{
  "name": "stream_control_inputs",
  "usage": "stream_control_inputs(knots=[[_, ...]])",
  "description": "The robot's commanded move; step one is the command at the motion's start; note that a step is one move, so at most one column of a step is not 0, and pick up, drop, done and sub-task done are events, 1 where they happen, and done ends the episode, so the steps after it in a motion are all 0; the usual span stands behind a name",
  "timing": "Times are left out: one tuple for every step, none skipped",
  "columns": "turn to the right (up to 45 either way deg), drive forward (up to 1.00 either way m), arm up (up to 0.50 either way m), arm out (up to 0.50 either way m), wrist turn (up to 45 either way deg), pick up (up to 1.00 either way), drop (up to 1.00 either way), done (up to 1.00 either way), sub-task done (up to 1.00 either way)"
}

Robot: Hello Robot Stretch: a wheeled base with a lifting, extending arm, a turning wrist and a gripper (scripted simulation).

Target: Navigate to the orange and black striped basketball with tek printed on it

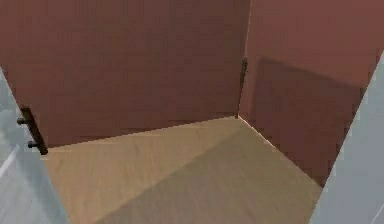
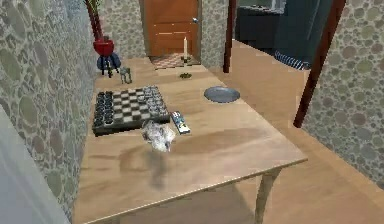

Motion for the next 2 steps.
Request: stream_control_inputs(knots=[[-21.0,0.0,0.0,0.0,0.0,0.0,0.0,0.0,0.0],[0.0,1.0,0.0,0.0,0.0,0.0,0.0,0.0,0.0]])
